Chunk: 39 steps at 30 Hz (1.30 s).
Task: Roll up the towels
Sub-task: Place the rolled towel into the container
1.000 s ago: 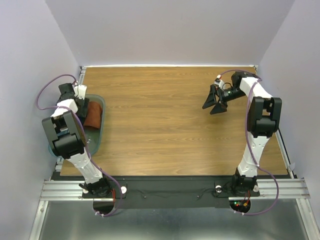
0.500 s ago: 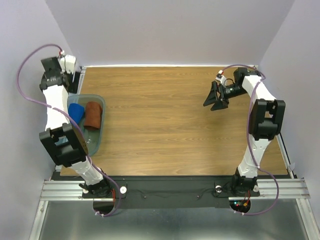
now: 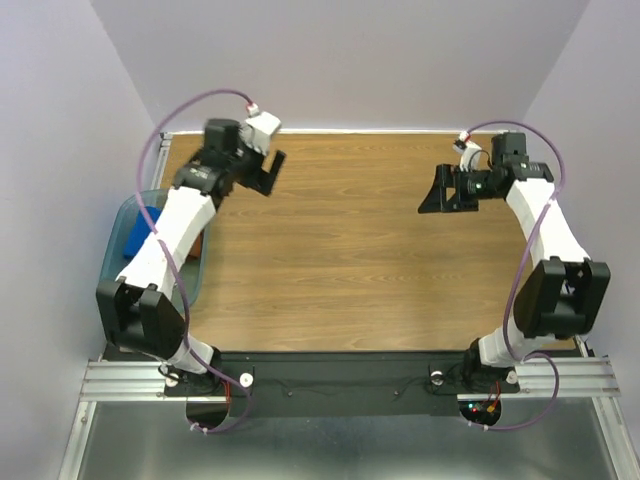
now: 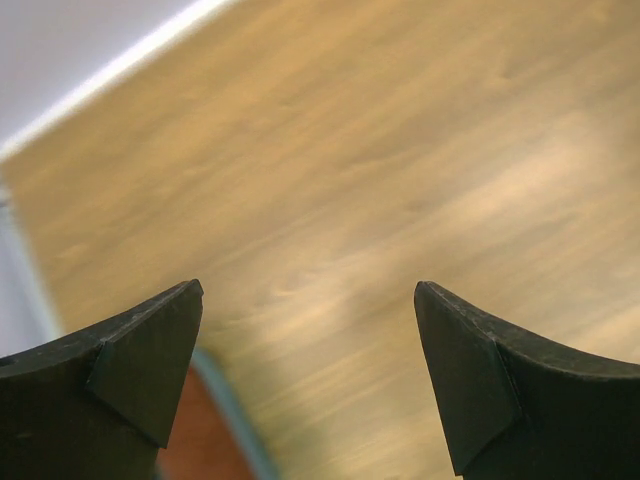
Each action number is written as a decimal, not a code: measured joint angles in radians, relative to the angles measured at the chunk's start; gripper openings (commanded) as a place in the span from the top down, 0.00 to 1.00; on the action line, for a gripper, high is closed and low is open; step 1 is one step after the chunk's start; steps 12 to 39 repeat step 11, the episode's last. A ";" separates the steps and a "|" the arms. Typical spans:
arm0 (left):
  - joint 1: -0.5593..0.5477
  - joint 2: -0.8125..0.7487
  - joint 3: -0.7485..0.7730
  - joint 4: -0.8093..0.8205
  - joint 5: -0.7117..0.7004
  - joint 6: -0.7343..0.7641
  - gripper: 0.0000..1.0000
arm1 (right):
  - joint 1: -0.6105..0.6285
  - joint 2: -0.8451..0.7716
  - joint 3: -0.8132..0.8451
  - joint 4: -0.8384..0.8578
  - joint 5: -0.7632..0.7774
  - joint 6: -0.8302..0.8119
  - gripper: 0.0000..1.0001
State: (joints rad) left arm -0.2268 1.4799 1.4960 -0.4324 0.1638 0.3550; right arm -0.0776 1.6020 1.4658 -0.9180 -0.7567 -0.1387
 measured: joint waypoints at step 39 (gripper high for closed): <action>-0.212 0.051 -0.391 0.140 -0.016 -0.134 0.01 | 0.119 -0.135 -0.451 0.274 0.247 0.071 0.00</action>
